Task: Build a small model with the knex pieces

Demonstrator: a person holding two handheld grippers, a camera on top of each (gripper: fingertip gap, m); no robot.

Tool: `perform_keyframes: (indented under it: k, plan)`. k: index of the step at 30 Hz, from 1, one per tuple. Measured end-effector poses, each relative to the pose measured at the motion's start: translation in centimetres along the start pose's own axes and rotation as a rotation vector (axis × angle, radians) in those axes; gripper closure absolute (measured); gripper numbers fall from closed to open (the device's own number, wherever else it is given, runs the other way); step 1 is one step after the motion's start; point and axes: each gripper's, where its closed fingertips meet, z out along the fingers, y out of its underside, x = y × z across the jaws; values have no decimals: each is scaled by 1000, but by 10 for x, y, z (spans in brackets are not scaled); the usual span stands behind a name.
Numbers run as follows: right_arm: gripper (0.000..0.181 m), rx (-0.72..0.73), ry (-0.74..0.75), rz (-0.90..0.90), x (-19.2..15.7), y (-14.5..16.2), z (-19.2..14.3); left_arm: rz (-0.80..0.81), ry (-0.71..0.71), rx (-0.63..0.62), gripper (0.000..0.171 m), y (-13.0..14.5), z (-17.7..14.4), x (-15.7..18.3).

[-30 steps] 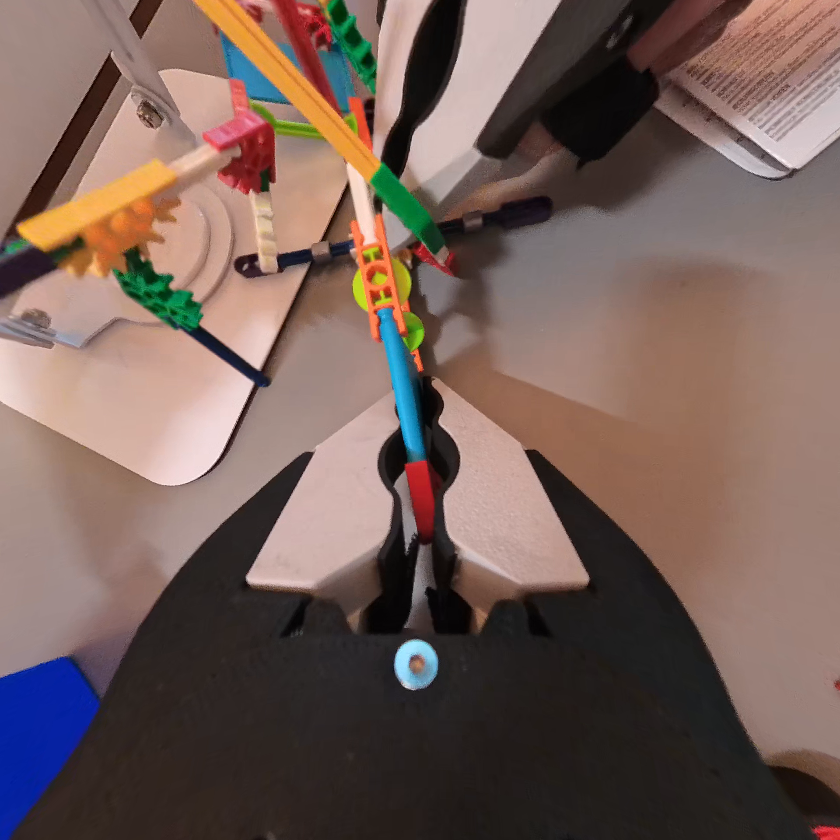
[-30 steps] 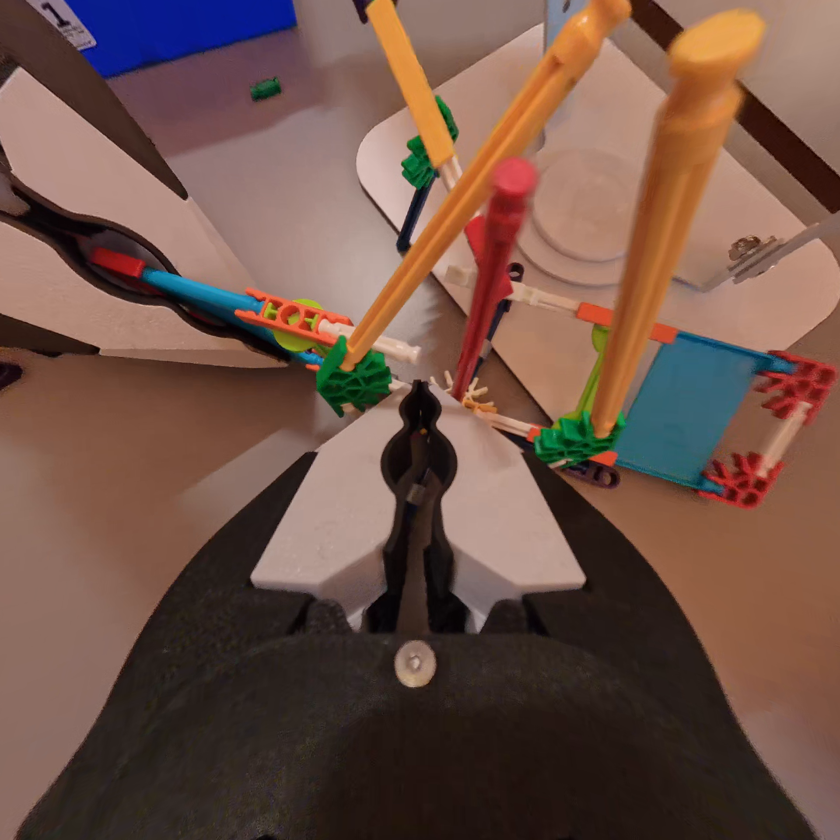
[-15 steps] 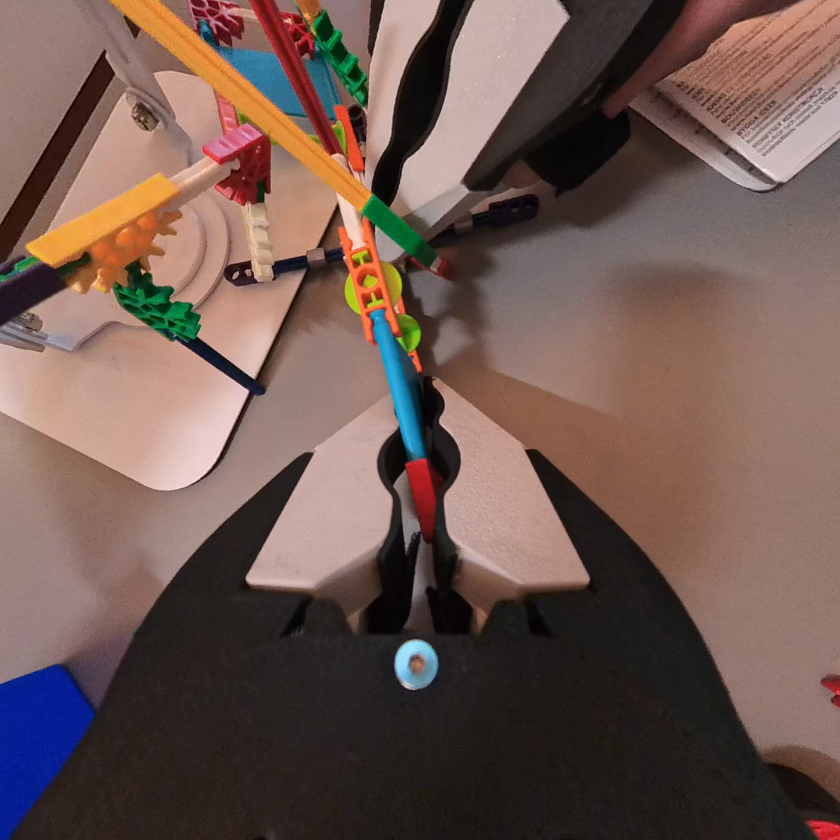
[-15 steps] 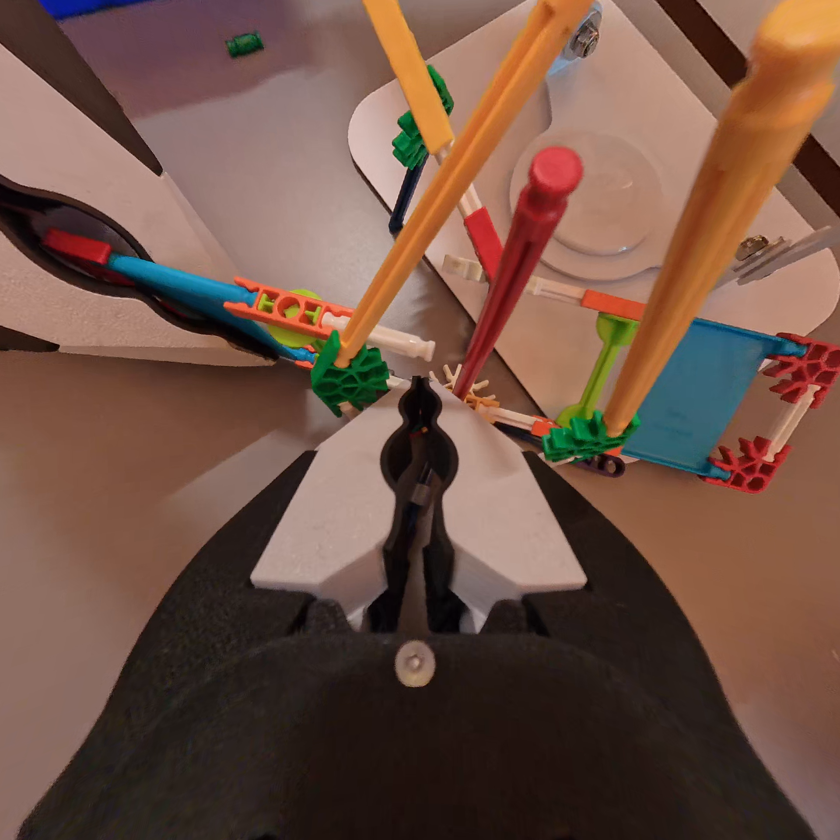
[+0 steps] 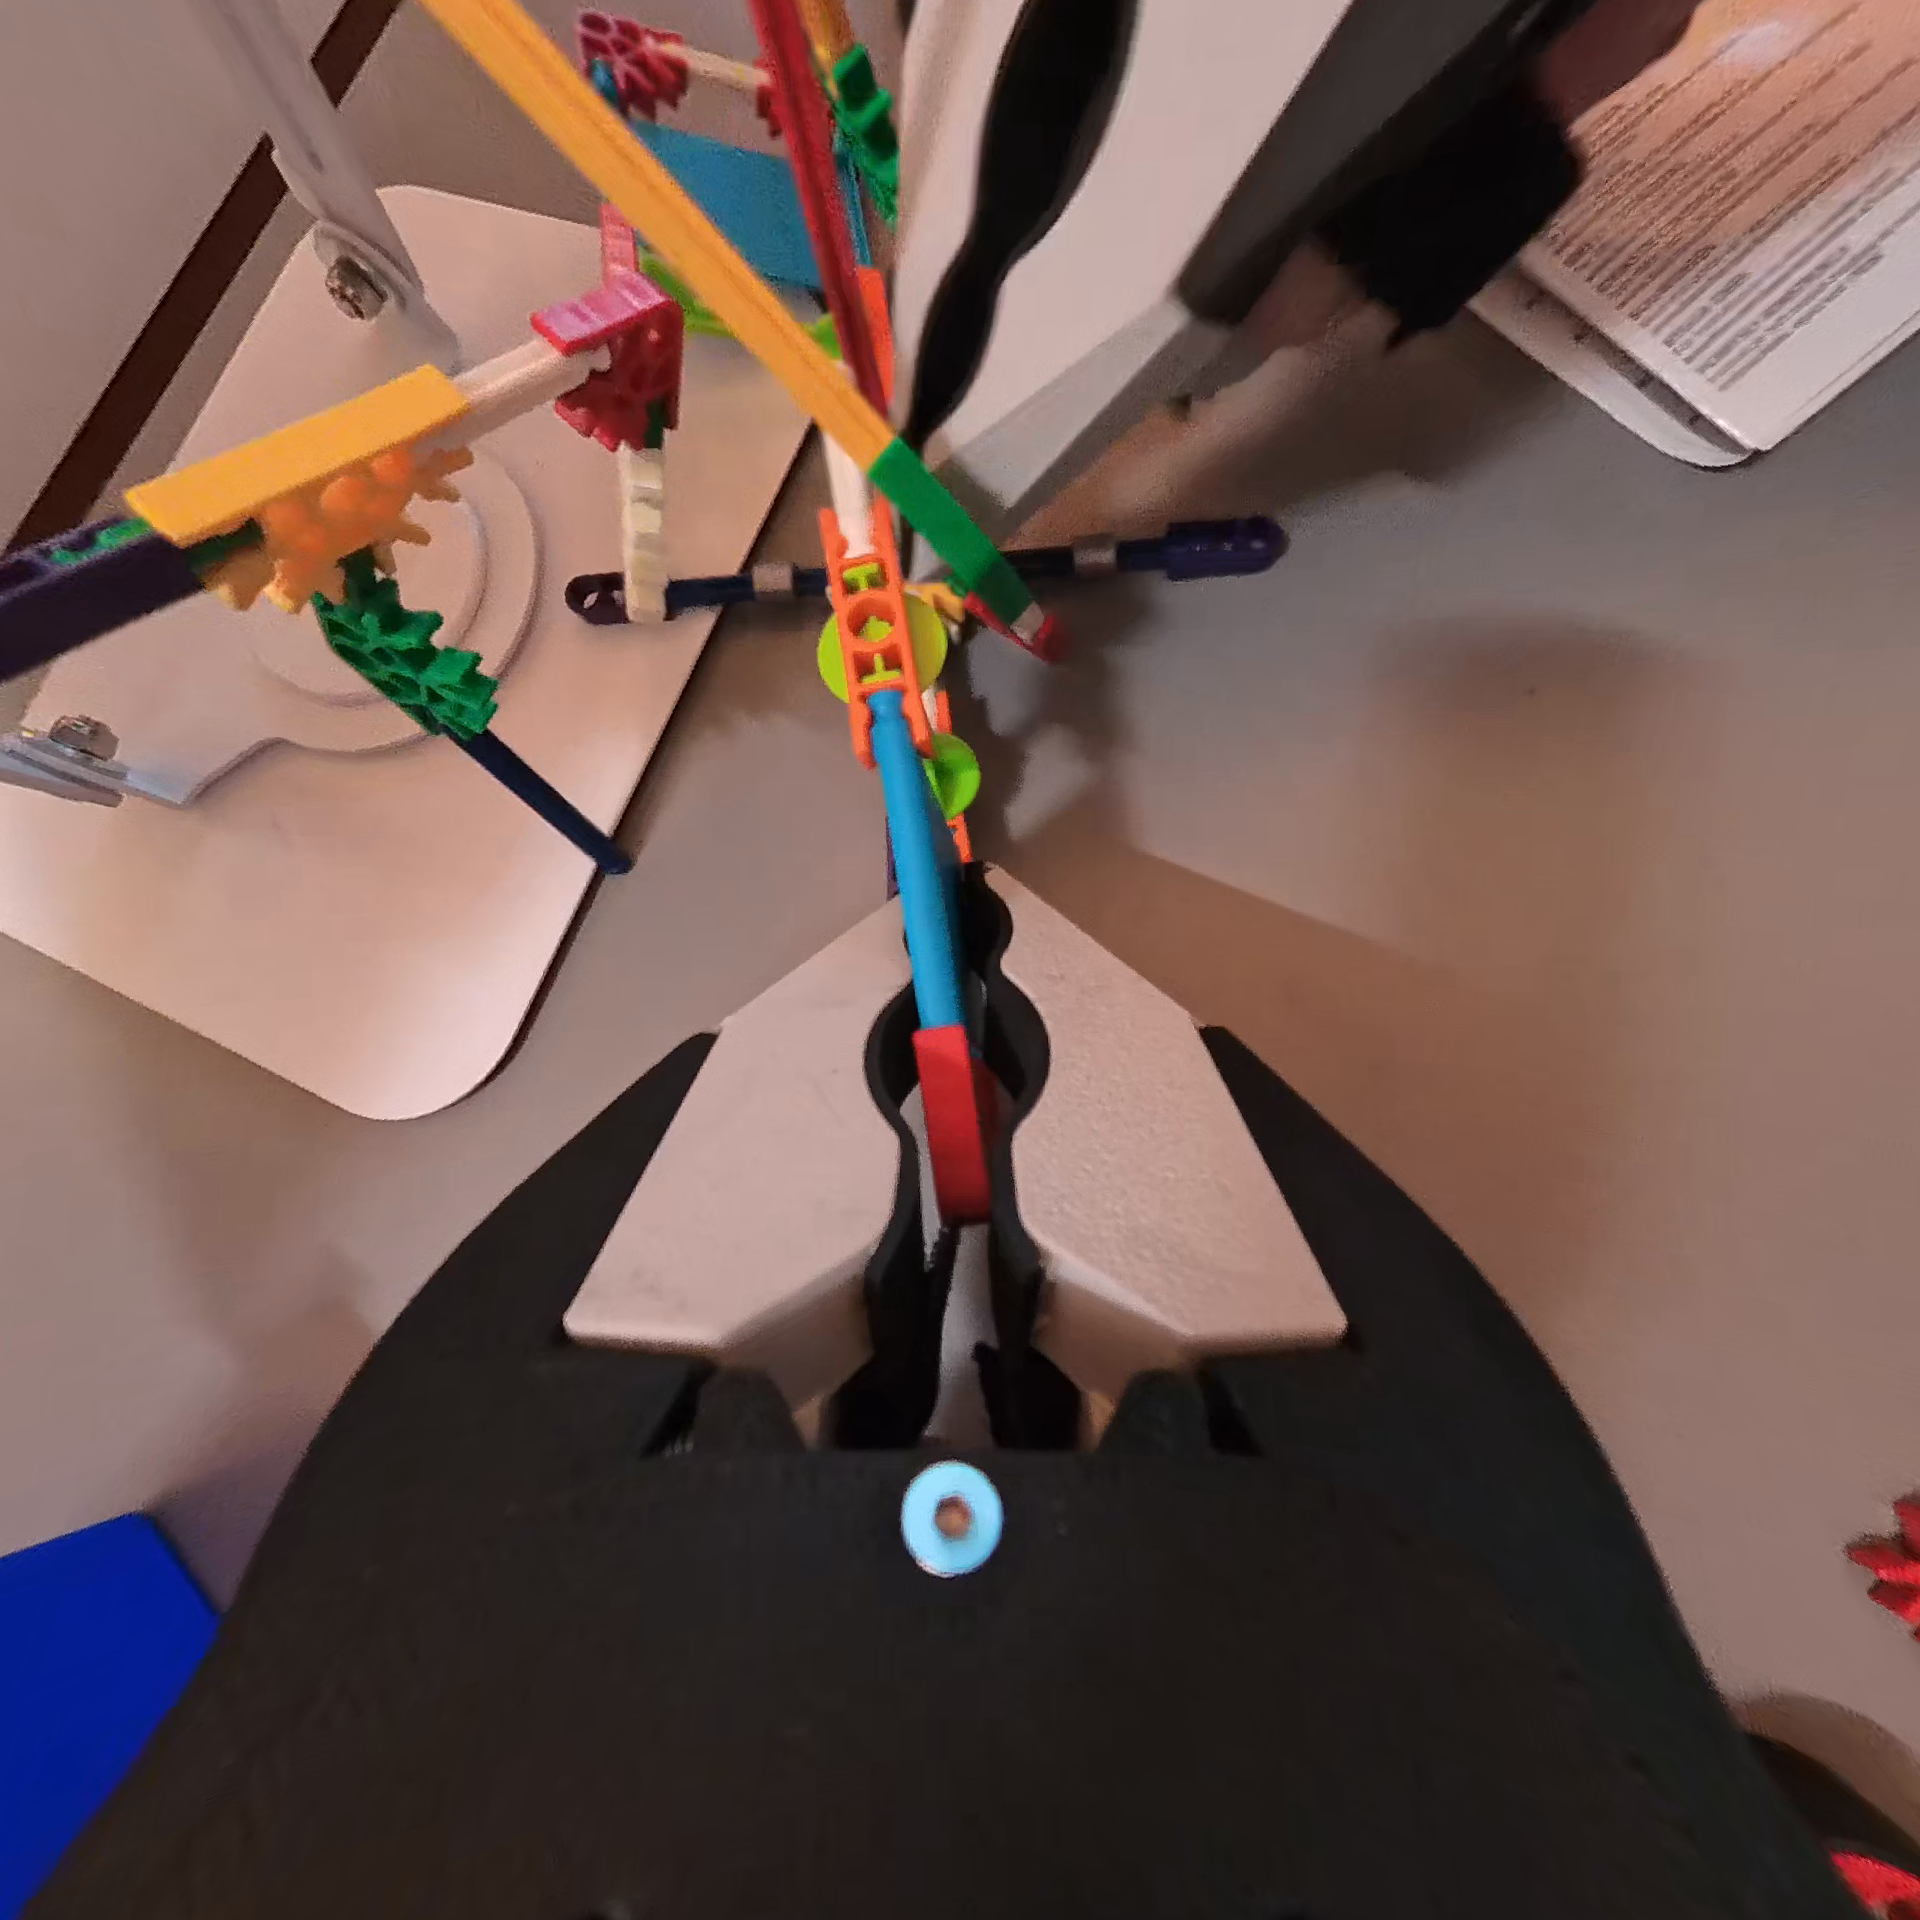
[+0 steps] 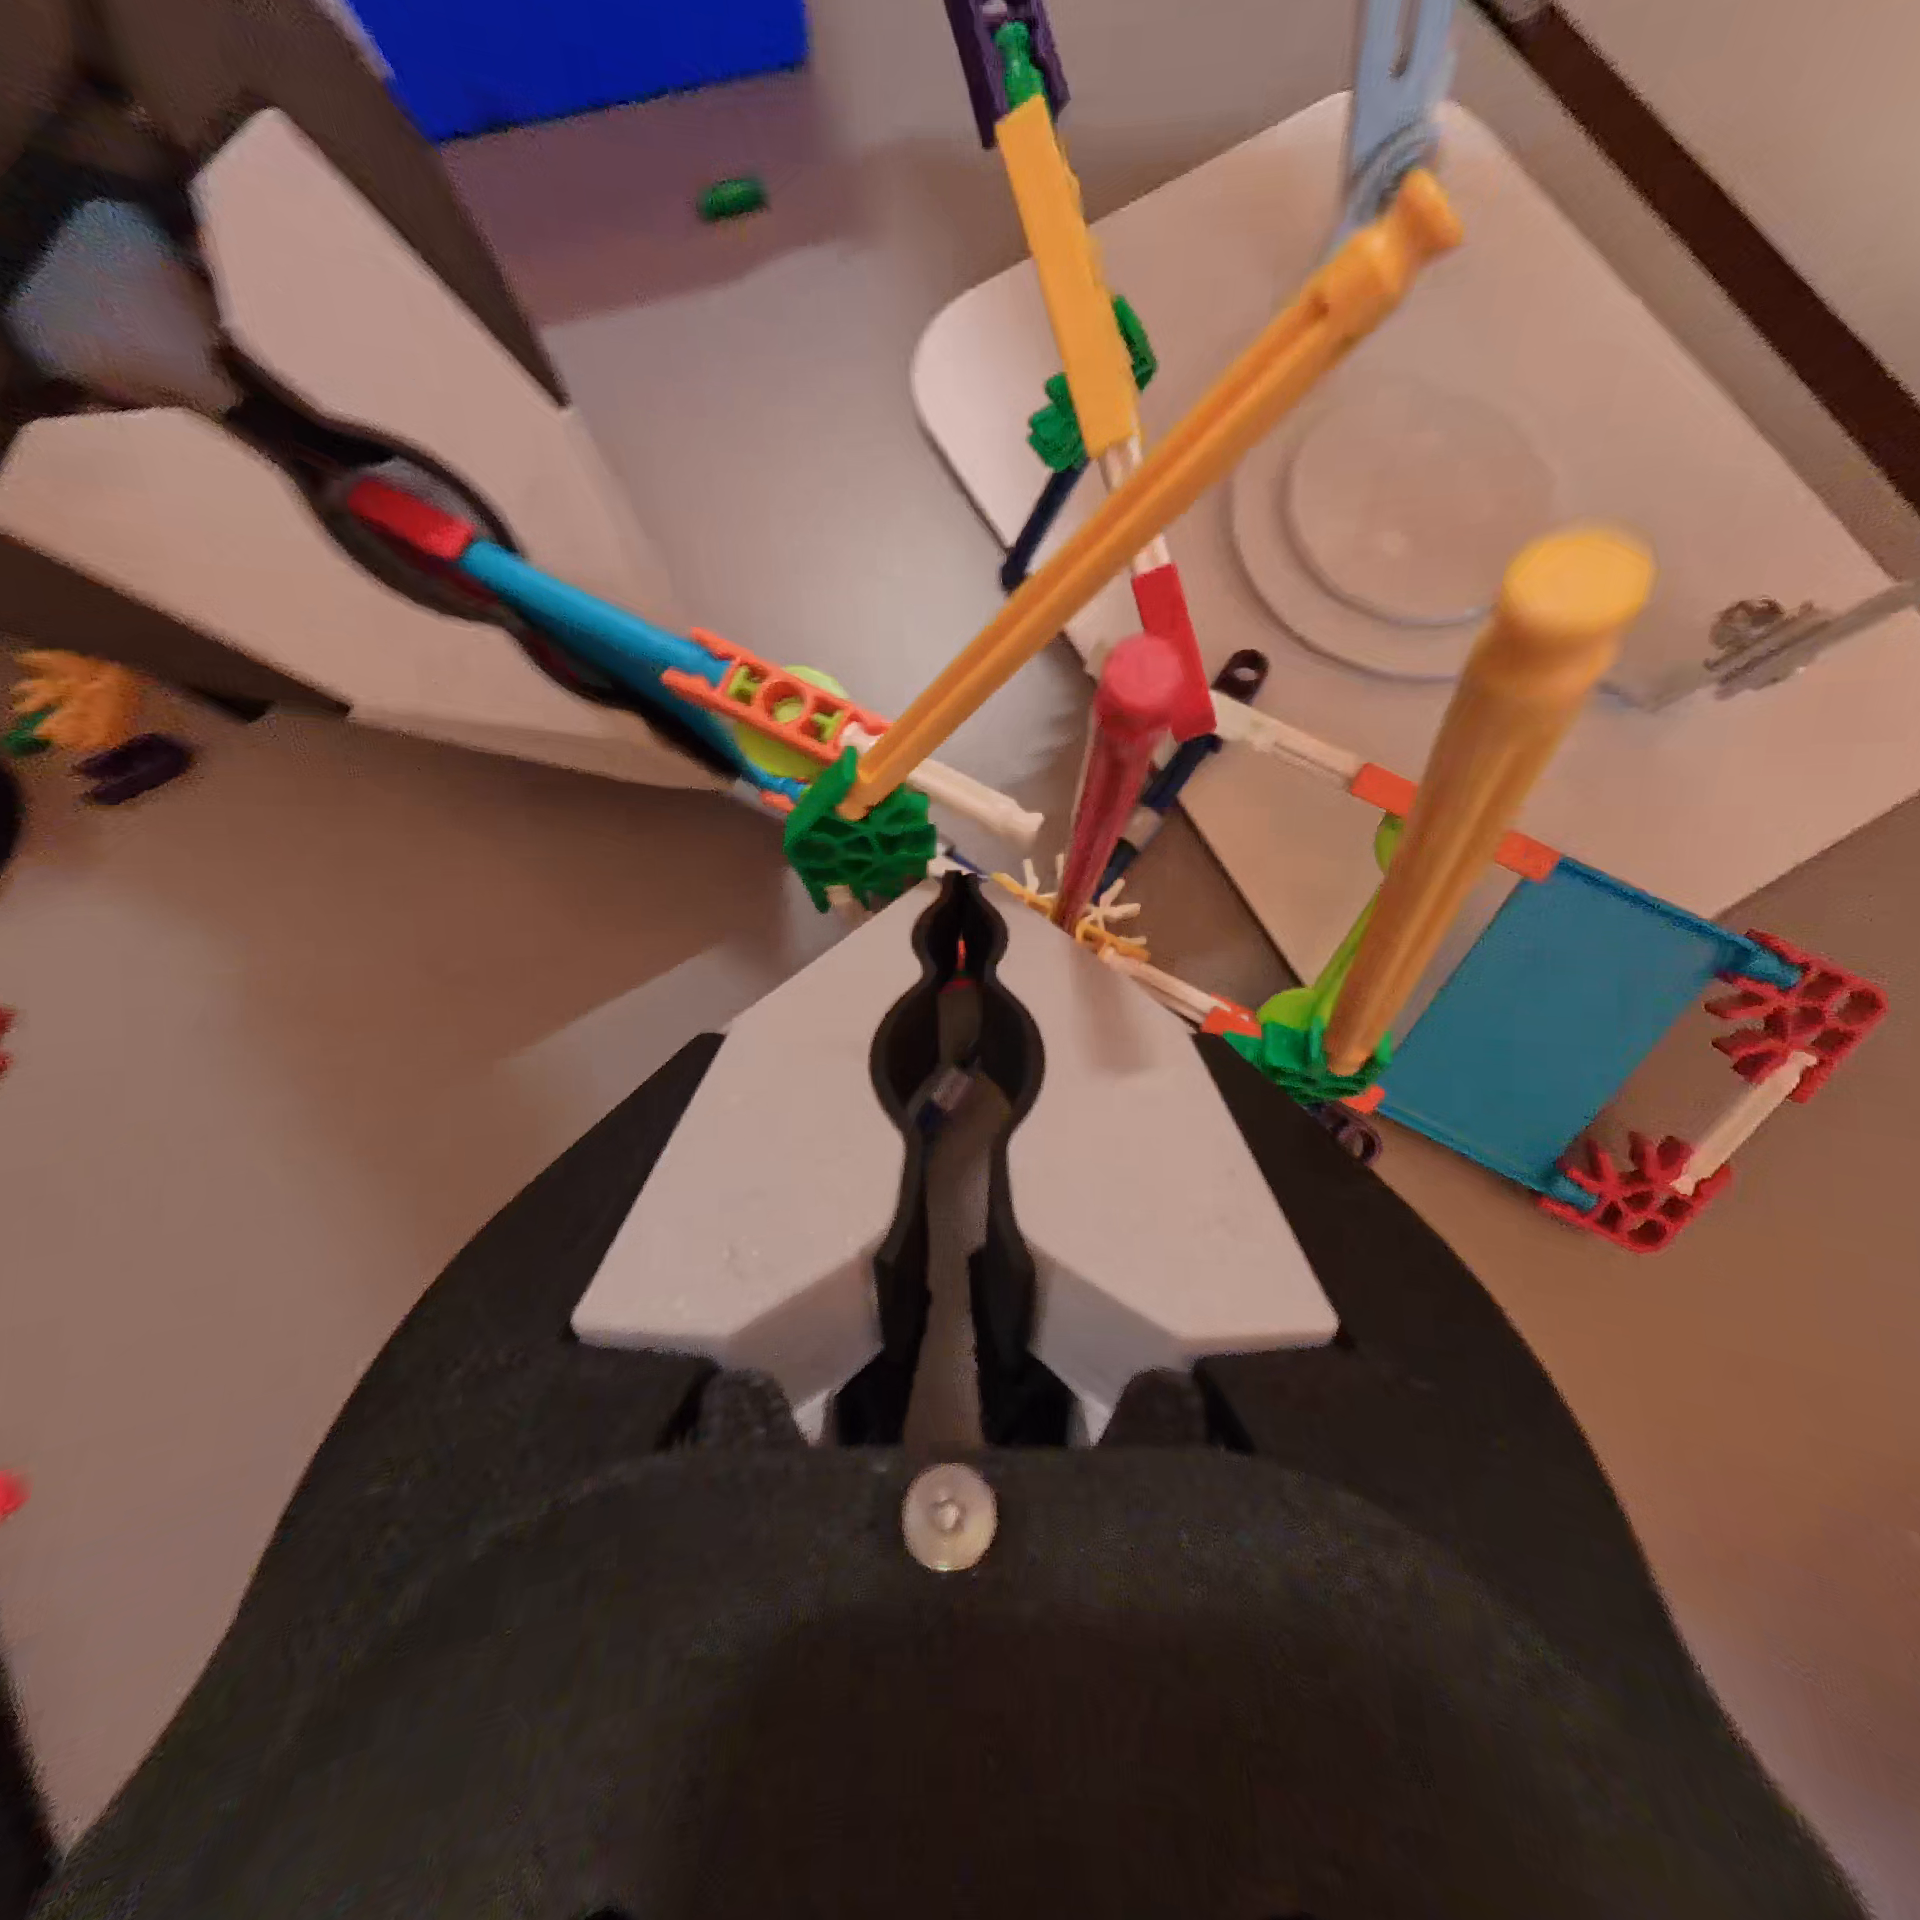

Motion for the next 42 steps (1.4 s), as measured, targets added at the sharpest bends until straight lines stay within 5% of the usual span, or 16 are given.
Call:
perform_keyframes:
  k: [4, 14, 20, 24, 31, 37, 42]
  plan:
    - [181, 65, -24, -60, 0, -12, -29, -28, 57, 9, 171, 2, -6, 1]
    - [180, 281, 119, -69, 60, -41, -87, -32, 70, -14, 171, 12, -20, -9]
    - [159, 153, 21, -121, 60, -31, -45, -10, 27, 13, 162, 11, -21, -20]
    - [169, 109, -82, -139, 43, -27, -22, -39, 64, 38, 171, 9, -22, -17]
    - [176, 76, -398, -183, -14, -13, -34, -119, 211, 34, 171, 18, -27, -1]
    - [167, 176, -347, -197, -7, -29, -40, -51, 281, 18, 171, 21, -35, 17]
    - [157, 70, -282, -363, -19, -11, -11, 3, 352, 18, 171, 25, -40, 32]
